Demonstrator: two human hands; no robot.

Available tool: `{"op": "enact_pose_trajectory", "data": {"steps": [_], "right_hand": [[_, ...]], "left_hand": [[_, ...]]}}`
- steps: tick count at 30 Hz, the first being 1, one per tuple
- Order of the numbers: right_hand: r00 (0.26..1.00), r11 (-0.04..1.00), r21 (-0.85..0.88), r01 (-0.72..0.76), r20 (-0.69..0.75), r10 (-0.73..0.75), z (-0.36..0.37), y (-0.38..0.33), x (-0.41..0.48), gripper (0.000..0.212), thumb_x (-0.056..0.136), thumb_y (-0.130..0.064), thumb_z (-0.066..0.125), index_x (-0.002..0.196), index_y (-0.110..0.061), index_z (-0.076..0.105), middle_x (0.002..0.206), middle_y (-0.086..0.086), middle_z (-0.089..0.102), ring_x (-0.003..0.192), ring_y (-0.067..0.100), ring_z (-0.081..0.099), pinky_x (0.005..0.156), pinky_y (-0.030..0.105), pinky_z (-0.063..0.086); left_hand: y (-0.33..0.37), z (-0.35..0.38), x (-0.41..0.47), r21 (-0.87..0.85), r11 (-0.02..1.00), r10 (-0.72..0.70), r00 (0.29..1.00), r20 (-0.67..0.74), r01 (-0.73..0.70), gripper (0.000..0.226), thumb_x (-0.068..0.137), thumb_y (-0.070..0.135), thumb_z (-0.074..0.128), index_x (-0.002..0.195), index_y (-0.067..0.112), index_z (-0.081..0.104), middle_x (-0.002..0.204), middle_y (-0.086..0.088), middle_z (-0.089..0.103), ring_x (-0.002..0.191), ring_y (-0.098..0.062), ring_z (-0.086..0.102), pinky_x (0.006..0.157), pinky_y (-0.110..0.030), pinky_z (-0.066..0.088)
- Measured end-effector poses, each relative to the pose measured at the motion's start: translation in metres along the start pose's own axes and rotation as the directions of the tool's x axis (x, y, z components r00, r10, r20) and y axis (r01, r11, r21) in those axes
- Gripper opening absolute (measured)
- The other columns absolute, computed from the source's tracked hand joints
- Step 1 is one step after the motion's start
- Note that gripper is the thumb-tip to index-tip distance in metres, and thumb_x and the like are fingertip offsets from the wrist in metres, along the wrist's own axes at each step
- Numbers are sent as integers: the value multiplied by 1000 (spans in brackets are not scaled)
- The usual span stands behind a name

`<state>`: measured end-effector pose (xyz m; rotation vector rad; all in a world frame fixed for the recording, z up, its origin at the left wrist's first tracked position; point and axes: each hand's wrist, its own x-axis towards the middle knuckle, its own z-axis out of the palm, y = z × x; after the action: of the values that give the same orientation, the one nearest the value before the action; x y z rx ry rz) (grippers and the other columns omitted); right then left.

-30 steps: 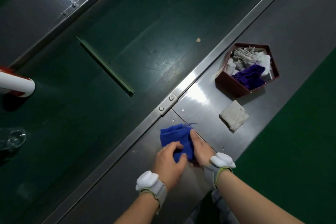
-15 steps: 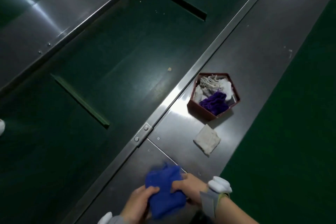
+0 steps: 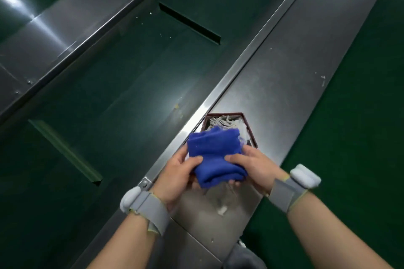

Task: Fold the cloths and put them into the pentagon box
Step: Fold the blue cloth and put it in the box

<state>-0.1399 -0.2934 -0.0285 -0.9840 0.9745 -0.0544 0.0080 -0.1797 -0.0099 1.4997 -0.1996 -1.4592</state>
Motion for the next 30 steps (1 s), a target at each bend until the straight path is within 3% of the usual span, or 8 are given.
{"op": "enact_pose_trajectory", "data": {"steps": [4,8,12,13,18,22,25,30], "right_hand": [[995,984,174,-38,102,20,-20,-19,24,40,89,6,33,94,-17,65,66,7,69,41,15,59,33,18,43],[980,982,142,-127,173,102,-32,-37,37,39,88,-34,34,76,-20,69,79,6,68,56,22,60,40,23,46],[990,957,-270,106,-56,-126,-25,-39,61,9,80,-15,65,79,-24,63,81,5,61,72,21,55,63,30,48],[980,922,-363,136,-90,-180,-20,-37,69,22,76,-11,68,90,-26,62,86,4,61,75,19,55,70,31,49],[924,847,-498,187,-204,-324,-5,-22,85,46,71,-13,69,111,-25,51,94,-8,58,84,13,55,64,2,37],[911,698,-669,256,-74,-406,-9,-13,93,40,76,-13,66,115,-19,57,114,4,60,105,19,55,89,16,38],[906,609,-745,272,-16,-424,-12,-6,94,38,79,-18,65,117,-23,60,117,4,54,106,19,53,89,17,35],[877,564,-786,252,-61,-477,-8,1,91,40,78,-24,67,116,-28,55,118,2,46,100,23,56,85,37,49]], "left_hand": [[9,10,23,-215,977,11,998,64,4,39,92,-3,37,108,22,62,89,-5,74,67,-19,71,50,-28,57],[8,18,39,-293,954,-51,998,31,58,30,87,15,37,89,18,66,89,-10,68,74,-26,64,63,-34,55],[1,28,56,81,990,129,970,-208,-114,16,90,11,57,81,22,65,85,-4,67,76,-19,61,72,-34,51],[-3,29,60,201,966,209,945,-250,-161,16,87,7,60,85,23,62,89,-5,65,78,-17,61,74,-33,52],[-21,40,65,697,716,417,820,-393,-30,27,79,29,67,101,31,51,94,1,68,86,-26,62,65,-26,37],[-32,44,67,877,465,441,827,-348,121,33,85,53,46,115,39,41,104,-4,68,92,-33,63,68,-35,47],[-36,42,63,934,308,450,837,-311,182,38,89,54,37,124,39,39,104,-7,65,95,-34,61,71,-40,49],[-46,44,53,973,128,648,726,-230,194,30,84,33,59,113,29,64,98,-7,60,85,-30,55,62,-38,42]]}}
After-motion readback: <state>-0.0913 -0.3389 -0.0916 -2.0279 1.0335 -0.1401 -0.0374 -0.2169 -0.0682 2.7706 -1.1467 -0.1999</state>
